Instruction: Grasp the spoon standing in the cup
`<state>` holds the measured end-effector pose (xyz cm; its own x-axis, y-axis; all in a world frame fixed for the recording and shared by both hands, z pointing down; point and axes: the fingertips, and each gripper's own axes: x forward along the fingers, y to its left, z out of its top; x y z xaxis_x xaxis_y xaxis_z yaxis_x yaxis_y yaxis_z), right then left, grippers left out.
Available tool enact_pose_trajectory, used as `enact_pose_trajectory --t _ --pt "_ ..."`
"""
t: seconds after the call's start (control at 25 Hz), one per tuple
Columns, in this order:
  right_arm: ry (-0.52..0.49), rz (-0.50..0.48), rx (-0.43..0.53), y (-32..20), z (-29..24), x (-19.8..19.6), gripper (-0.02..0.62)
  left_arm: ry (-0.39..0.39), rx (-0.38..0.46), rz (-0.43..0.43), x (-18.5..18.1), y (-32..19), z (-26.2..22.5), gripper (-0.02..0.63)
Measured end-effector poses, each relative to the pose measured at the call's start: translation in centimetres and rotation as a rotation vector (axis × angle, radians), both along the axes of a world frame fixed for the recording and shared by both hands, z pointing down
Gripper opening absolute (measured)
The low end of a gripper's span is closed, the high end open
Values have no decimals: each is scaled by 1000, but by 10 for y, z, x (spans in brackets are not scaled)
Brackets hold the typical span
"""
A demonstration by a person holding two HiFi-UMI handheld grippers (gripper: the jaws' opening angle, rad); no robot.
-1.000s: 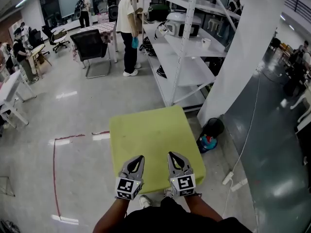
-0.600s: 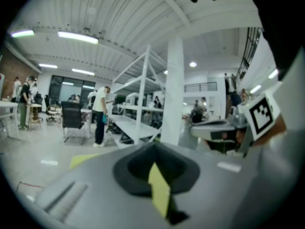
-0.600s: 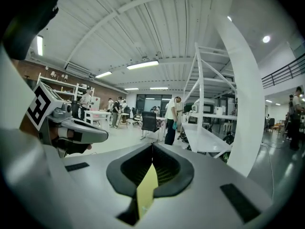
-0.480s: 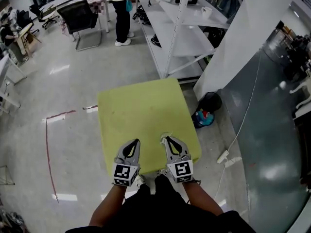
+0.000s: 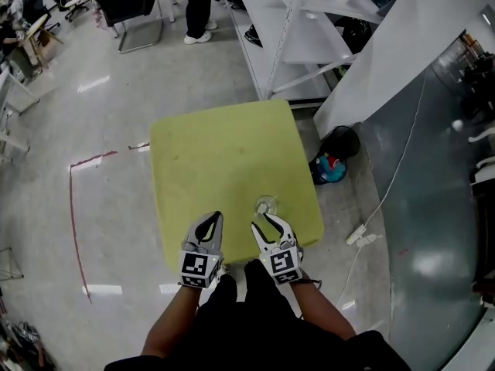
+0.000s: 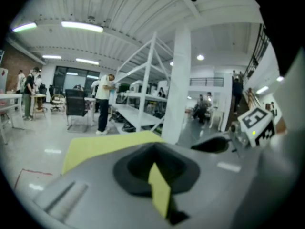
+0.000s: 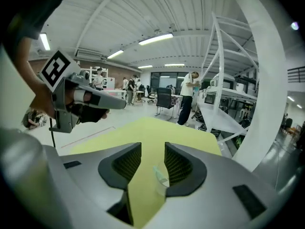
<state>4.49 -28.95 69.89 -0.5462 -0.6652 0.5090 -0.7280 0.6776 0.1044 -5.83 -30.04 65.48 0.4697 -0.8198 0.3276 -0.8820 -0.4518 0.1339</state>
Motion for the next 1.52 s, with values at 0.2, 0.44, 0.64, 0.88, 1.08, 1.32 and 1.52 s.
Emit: enact_pose_trajectory --t 0.2,0.44,0.64,0.88,1.08,1.32,1.52 --pt "113 -25 -16 -1 30 2 133 -14 -25 -15 -2 3 13 8" --pt "162 -63 -29 -5 57 -2 112 -16 -59 -38 -6 6 25 8" --pt "162 -46 -36 -14 69 -3 75 -17 -91 -59 -11 6 33 8" --pt "160 -38 -45 -15 70 1 23 -3 -78 -74 -9 -1 24 8" --pt "133 -11 -35 -19 57 6 12 -1 -68 -57 -4 -3 22 8" --pt "94 13 -30 -19 37 11 12 9 -54 -36 5 -6 17 8" --pt "-13 32 -20 -15 0 5 12 11 -27 -28 6 -8 5 8"
